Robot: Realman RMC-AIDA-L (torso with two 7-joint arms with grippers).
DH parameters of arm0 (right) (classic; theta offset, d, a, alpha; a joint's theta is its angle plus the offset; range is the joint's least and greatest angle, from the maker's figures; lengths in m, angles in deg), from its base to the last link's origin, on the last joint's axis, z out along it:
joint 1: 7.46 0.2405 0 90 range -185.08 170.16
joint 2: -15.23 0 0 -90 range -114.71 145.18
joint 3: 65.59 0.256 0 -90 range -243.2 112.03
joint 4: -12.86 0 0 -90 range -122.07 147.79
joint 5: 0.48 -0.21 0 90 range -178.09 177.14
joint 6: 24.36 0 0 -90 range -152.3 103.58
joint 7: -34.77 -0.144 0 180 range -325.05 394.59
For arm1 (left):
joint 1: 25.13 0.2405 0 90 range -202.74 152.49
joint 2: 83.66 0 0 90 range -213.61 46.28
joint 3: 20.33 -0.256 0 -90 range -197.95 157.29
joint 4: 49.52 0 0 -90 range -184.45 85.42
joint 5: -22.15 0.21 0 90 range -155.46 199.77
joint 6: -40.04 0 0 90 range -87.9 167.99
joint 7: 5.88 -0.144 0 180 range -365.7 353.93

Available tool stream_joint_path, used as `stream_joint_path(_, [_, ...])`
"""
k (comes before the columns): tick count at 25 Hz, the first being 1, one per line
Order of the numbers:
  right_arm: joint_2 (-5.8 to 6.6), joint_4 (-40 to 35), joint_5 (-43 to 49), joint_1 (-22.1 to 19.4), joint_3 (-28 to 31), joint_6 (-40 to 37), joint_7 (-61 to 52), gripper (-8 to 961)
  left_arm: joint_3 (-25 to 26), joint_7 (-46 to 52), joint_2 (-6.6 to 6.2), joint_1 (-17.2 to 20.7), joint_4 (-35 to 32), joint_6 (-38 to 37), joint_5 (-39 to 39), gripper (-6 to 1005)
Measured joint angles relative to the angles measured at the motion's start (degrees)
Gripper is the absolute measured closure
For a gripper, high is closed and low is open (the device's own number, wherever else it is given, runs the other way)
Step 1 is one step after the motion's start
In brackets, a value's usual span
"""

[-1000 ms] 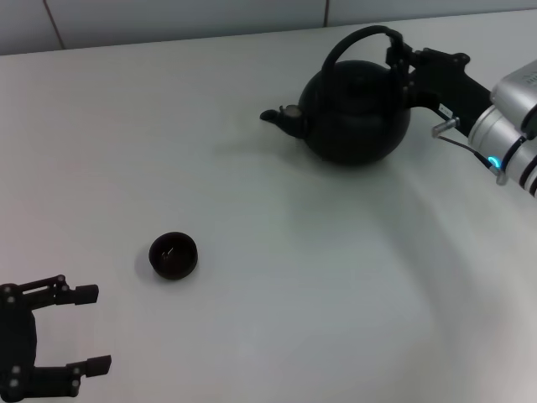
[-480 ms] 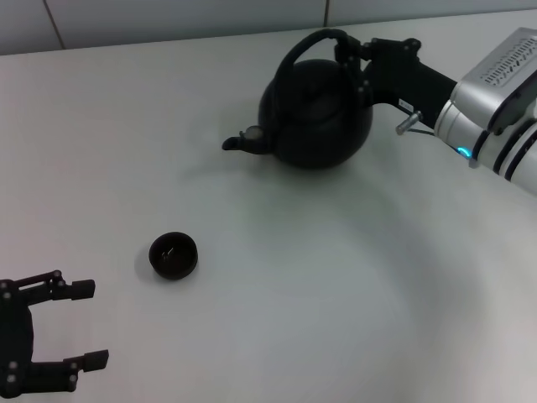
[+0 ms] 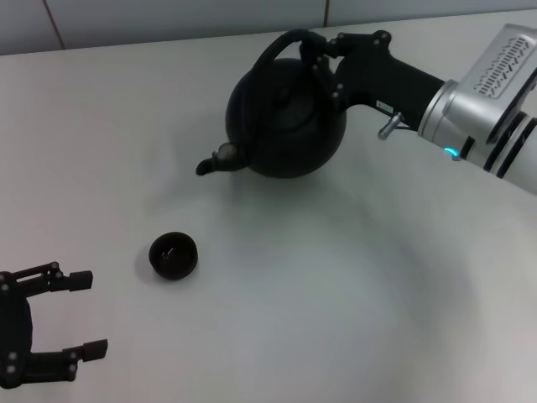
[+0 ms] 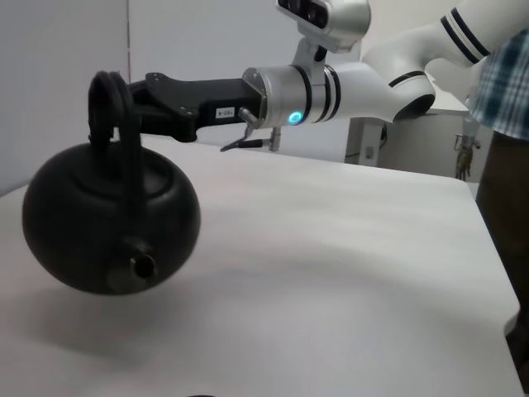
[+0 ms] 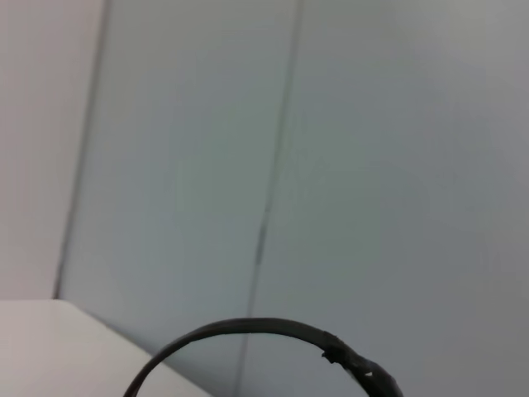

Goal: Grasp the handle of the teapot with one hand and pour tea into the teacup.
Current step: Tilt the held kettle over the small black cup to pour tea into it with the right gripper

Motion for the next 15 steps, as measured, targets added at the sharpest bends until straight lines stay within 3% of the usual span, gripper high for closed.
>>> stream_joint_path(15, [-0.15, -2.73, -0.01, 1.37, -10.36, 0.15, -0.08, 858, 1.15, 0.00, 0.37, -0.09, -0.43, 0.25, 0.04, 162])
